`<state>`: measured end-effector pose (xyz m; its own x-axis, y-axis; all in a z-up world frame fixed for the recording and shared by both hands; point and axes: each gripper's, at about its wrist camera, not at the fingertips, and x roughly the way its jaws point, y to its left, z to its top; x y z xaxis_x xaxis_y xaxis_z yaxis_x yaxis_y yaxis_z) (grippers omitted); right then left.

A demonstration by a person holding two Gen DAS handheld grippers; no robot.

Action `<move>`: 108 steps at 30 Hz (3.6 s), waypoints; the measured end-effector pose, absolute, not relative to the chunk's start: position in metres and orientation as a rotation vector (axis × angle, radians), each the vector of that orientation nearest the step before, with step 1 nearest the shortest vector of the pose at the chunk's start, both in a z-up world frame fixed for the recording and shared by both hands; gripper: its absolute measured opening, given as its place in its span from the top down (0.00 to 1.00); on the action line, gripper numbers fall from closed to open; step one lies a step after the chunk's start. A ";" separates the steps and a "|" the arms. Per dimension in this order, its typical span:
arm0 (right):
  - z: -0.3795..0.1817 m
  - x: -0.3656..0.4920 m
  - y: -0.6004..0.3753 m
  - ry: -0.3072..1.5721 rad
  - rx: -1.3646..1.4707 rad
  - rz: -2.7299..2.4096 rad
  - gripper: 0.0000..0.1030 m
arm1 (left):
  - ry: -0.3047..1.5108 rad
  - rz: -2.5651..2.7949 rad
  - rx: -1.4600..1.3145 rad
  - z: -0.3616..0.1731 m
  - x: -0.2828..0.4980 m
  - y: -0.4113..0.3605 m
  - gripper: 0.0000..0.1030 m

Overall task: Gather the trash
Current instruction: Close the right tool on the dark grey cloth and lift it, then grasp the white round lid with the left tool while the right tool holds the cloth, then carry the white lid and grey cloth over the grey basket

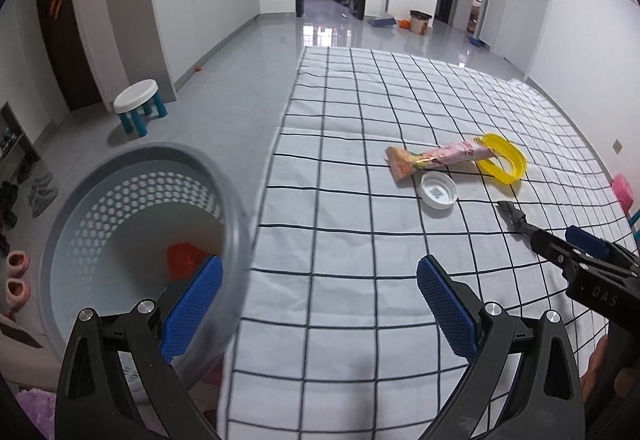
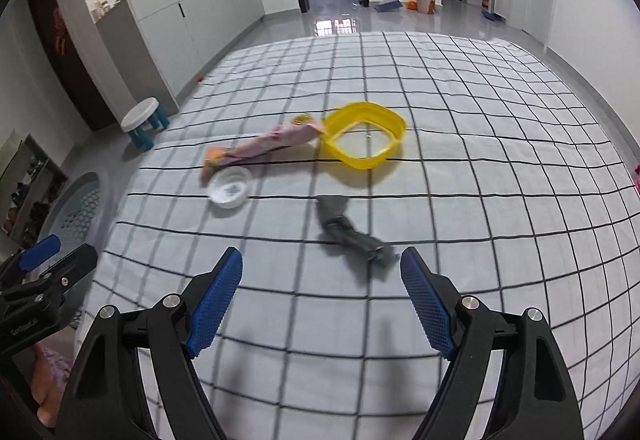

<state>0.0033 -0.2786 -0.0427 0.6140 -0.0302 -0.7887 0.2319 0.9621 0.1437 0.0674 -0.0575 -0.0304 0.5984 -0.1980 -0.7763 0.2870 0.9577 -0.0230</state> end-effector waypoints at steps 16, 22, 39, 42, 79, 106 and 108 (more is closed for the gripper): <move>-0.069 0.044 -0.295 0.958 0.179 -0.156 0.27 | 0.926 -0.298 0.143 -0.046 0.093 -0.098 0.07; -0.073 0.046 -0.294 0.957 0.170 -0.156 0.41 | 0.939 -0.290 0.152 -0.053 0.097 -0.104 0.07; -0.066 0.033 -0.302 0.929 0.236 -0.106 0.82 | 0.963 -0.318 0.169 -0.061 0.106 -0.132 0.07; -0.063 0.028 -0.310 0.917 0.273 -0.110 0.82 | 0.983 -0.335 0.160 -0.064 0.112 -0.141 0.07; -0.060 -0.012 -0.309 0.893 0.374 -0.090 0.82 | 0.935 -0.347 0.178 -0.055 0.083 -0.142 0.62; -0.004 0.048 -0.093 0.888 0.191 0.262 0.82 | 0.842 -0.013 0.053 -0.002 0.072 0.092 0.62; -0.003 0.055 -0.076 0.890 0.177 0.285 0.82 | 0.845 0.012 0.045 -0.004 0.076 0.107 0.62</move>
